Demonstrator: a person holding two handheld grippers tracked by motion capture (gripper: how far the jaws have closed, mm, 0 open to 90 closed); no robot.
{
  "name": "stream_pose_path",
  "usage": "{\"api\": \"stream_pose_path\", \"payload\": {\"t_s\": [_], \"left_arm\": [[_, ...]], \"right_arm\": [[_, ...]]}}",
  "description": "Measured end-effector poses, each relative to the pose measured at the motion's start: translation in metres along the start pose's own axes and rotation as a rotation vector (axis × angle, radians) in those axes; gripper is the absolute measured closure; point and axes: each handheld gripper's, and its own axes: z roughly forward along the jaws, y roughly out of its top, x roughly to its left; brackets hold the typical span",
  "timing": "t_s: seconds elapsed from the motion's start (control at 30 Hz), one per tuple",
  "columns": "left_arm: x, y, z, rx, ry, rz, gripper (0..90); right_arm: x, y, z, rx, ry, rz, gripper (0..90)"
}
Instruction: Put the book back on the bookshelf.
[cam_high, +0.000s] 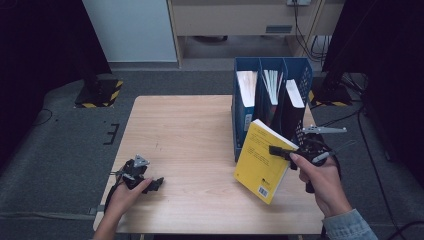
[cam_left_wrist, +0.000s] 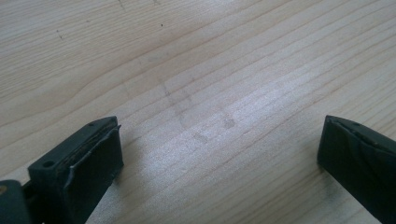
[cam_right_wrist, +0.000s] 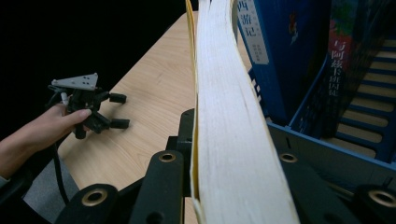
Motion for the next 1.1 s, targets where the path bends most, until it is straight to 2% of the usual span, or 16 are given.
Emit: {"api": "stream_pose_path", "payload": {"t_s": [0.47,0.57,0.73,0.9,1.1], "left_arm": [[0.000,0.000,0.000,0.001,0.000,0.001,0.0],[0.000,0.000,0.000,0.002,-0.001,0.001,0.0],[0.000,0.000,0.000,0.005,-0.003,0.004,0.0],[-0.001,0.001,0.000,0.009,-0.005,0.008,0.0],[-0.001,0.001,0.000,0.008,-0.005,0.008,0.0]], "right_arm": [[-0.004,0.022,-0.026,-0.047,-0.011,0.038,74.2],[-0.002,0.028,-0.037,-0.075,-0.037,0.028,74.1],[-0.007,0.033,-0.048,-0.090,-0.045,0.041,74.2],[-0.017,0.040,-0.064,-0.117,-0.067,0.090,74.1],[-0.022,0.052,-0.078,-0.152,-0.092,0.113,74.1]]}}
